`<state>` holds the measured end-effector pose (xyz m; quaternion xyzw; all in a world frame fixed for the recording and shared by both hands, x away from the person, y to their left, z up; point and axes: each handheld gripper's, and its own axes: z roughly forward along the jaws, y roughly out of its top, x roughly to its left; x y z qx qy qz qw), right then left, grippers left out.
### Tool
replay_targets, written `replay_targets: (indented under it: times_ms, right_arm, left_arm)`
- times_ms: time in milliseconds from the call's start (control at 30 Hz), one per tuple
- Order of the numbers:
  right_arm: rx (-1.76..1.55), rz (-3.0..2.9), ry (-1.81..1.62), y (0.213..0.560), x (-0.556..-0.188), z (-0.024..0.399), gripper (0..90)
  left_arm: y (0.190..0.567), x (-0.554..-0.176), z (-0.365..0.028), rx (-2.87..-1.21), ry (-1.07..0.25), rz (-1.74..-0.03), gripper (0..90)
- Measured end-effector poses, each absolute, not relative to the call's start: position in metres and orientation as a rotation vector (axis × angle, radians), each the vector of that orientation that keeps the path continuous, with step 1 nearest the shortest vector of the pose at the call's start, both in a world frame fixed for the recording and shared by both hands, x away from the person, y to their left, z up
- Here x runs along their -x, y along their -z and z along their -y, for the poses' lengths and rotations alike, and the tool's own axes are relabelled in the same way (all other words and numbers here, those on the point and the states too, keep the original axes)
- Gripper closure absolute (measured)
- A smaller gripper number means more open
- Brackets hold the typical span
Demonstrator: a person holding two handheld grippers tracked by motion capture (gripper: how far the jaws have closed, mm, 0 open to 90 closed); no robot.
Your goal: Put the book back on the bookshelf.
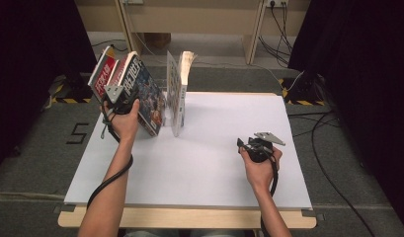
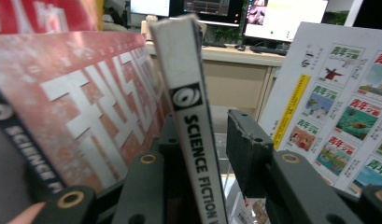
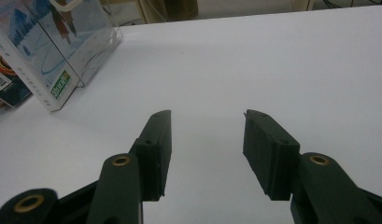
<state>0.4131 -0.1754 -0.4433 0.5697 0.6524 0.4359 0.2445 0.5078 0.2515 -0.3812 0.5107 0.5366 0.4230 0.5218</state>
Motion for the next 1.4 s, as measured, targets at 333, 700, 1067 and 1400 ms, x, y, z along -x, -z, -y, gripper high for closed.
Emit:
replay_targets:
  times_ms: [333, 700, 1067, 1400]
  right_arm:
    - [-1.557, -1.785, -1.188, 0.443, -0.413, 0.174, 52.6]
    - [-1.554, -1.786, -1.185, 0.443, -0.413, 0.174, 52.7]
    - [-1.548, -1.791, -1.185, 0.442, -0.412, 0.171, 52.6]
    - [-1.551, -1.795, -1.182, 0.443, -0.412, 0.17, 52.6]
  left_arm:
    - [0.375, -0.494, -0.257, -1.217, -0.996, -1.284, 57.2]
    - [0.358, -0.468, -0.261, -1.21, -1.036, -1.282, 55.1]
    - [0.356, -0.445, -0.27, -1.183, -1.024, -1.293, 54.9]
    - [0.359, -0.43, -0.271, -1.164, -1.005, -1.333, 56.4]
